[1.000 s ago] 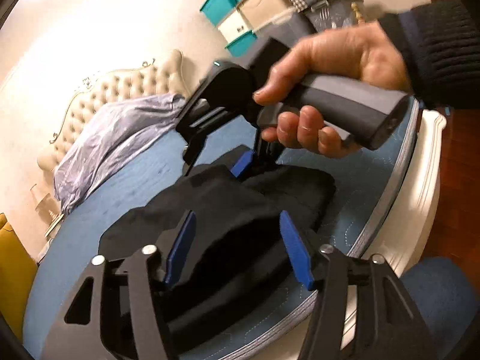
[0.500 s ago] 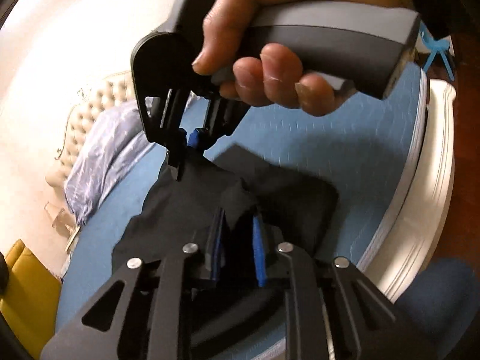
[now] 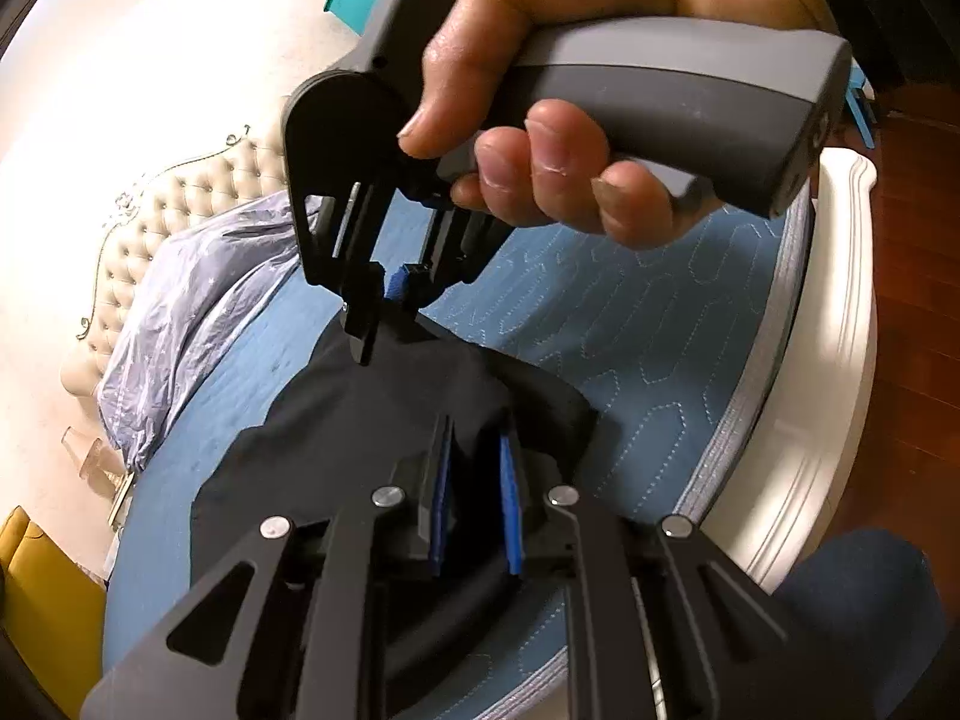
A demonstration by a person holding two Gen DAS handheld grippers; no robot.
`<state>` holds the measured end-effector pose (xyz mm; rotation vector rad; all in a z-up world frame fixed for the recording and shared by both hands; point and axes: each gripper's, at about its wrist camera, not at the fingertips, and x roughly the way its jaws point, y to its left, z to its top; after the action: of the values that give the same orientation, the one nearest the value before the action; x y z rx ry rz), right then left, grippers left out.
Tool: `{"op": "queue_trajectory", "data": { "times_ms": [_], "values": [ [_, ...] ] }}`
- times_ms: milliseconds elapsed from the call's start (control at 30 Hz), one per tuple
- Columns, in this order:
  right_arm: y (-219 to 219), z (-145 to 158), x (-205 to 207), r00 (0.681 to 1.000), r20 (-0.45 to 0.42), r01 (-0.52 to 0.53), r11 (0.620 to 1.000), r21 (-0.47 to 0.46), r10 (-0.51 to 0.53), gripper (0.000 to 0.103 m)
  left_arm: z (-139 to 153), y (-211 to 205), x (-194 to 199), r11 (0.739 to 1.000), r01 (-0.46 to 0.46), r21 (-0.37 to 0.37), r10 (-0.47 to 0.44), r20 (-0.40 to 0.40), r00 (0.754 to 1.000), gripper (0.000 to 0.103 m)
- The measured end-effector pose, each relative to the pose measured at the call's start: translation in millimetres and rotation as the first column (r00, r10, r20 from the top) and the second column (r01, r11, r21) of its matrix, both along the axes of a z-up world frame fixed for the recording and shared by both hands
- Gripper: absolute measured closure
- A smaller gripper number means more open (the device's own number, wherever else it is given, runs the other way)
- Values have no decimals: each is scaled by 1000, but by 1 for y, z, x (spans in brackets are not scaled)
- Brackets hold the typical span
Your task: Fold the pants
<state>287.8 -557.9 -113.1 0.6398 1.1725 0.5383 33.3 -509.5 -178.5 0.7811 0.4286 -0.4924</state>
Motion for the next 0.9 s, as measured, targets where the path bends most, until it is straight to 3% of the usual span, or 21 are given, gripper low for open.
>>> {"op": "queue_trajectory", "data": {
  "times_ms": [167, 267, 300, 367, 467, 533, 567, 633, 667, 733, 767, 800, 900],
  "values": [
    [-3, -17, 2, 999, -39, 33, 999, 15, -32, 94, 7, 7, 18, 1000, 11, -11, -12, -25, 1000, 89],
    [-3, -20, 1, 998, -41, 44, 999, 20, -43, 94, 13, 18, 27, 997, 30, -74, -36, -86, 996, 76],
    [-4, -20, 0, 998, -37, 47, 999, 15, -46, 95, 19, 25, 30, 993, 33, -110, -45, -114, 992, 65],
    [-4, -18, -1, 998, -33, 55, 998, 3, -55, 95, 34, 41, 31, 983, 35, -181, -64, -157, 985, 58],
    [0, -15, -3, 998, -24, 61, 998, -31, -62, 95, 60, 85, 28, 948, -24, -319, -70, -279, 958, 57],
    [3, -11, -5, 997, -6, 70, 996, -61, -71, 95, 82, 140, 41, 886, -146, -440, -33, -374, 927, 57],
    [6, -8, -9, 997, 8, 79, 993, -86, -78, 95, 93, 174, 56, 842, -230, -487, 10, -412, 911, 59],
    [9, -7, -15, 995, 33, 99, 989, -112, -96, 95, 105, 224, 85, 780, -344, -522, 111, -425, 898, 63],
    [9, -8, -16, 994, 36, 106, 988, -116, -102, 95, 108, 255, 115, 747, -420, -515, 198, -430, 881, 70],
    [10, -7, -18, 991, 42, 129, 984, -127, -124, 95, 104, 289, 170, 723, -507, -469, 279, -472, 836, 82],
    [11, -7, -18, 991, 46, 132, 982, -139, -127, 95, 101, 302, 194, 701, -537, -470, 280, -510, 813, 88],
    [14, -5, -19, 991, 52, 134, 978, -161, -127, 95, 93, 315, 228, 683, -571, -456, 264, -575, 775, 88],
    [20, 0, -21, 988, 71, 146, 966, -215, -134, 95, 65, 320, 299, 690, -609, -393, 197, -707, 679, 88]
  ]
}}
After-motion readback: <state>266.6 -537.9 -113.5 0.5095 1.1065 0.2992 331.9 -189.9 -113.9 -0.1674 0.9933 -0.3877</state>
